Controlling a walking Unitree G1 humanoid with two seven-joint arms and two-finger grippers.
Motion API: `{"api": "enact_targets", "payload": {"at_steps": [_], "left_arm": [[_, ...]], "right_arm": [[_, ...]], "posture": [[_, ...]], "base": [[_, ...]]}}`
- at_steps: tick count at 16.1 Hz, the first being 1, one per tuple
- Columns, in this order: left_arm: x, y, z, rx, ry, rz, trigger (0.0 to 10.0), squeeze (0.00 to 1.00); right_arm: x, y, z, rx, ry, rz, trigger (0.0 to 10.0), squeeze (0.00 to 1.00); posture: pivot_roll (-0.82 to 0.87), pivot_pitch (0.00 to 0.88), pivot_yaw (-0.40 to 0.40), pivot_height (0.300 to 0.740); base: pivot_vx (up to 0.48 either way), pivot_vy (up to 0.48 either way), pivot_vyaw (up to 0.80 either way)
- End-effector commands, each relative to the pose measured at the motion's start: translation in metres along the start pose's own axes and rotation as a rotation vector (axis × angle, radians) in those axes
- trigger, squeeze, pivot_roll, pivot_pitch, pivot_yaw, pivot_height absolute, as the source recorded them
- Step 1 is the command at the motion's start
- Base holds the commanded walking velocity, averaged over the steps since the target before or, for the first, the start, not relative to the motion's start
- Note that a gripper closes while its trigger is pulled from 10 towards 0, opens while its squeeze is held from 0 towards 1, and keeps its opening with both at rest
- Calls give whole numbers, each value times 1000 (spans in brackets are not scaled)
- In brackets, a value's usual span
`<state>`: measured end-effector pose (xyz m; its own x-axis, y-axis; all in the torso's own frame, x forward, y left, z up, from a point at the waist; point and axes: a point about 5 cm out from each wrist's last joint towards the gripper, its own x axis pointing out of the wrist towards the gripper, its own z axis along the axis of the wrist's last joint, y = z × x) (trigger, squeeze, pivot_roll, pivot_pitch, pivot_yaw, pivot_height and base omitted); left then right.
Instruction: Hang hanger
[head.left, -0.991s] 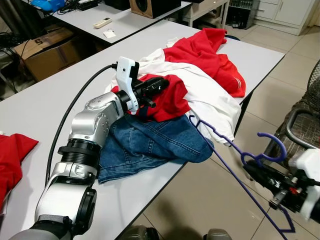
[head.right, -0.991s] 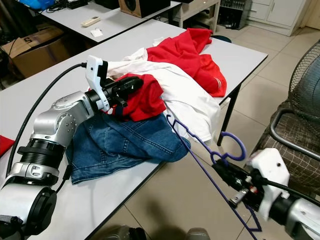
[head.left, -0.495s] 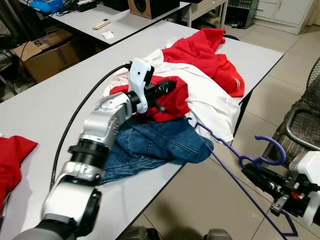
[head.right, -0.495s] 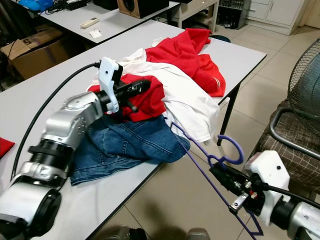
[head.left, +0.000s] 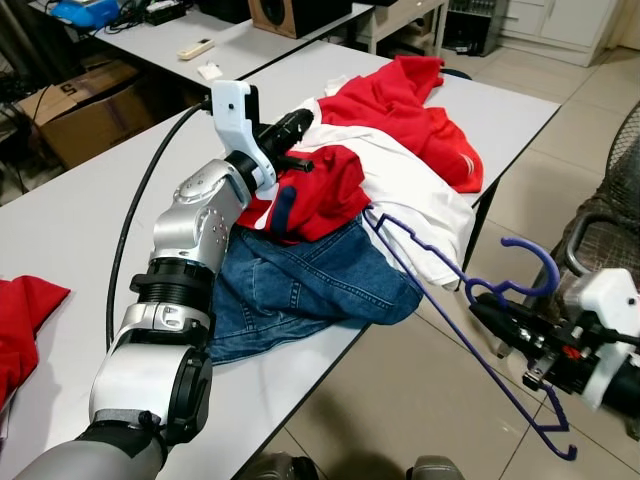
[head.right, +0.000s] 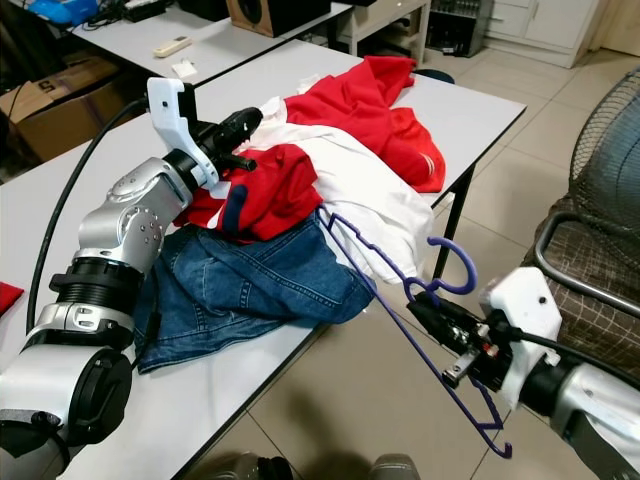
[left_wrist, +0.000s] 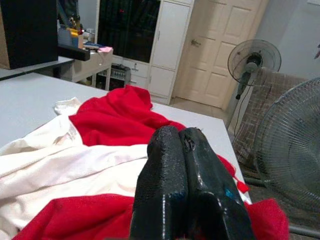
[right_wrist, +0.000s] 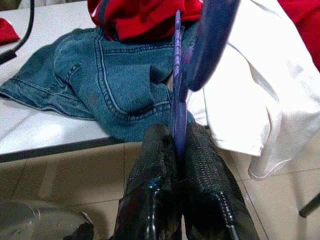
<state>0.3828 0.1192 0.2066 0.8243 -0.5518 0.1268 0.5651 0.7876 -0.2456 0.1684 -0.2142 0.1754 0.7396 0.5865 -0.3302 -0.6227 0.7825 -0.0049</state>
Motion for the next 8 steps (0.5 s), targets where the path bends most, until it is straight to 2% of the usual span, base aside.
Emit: {"api": "enact_targets", "payload": {"at_steps": [1,3,5,8], "left_arm": [[0,3,3,11,-9,12,0,0],[-3,2,1,53,29,-21,0,0],[-6,2,0,59,41,-45,0,0],[-9,4,5,55,42,-77,0,0]], "right_arm": [[2,1,0,9,7,27,10000,0],[0,4,-6,28,57,63,10000,0],[-1,4,-12,40,96,74,10000,0],[6,-7,-9,16,71,45,10000,0]], "posture": [[-293,0,151,740],[-287,0,141,740],[-289,0,141,740],[-291,0,142,740]], "base": [[0,0,0],[0,0,0],[0,0,0],[0,0,0]]}}
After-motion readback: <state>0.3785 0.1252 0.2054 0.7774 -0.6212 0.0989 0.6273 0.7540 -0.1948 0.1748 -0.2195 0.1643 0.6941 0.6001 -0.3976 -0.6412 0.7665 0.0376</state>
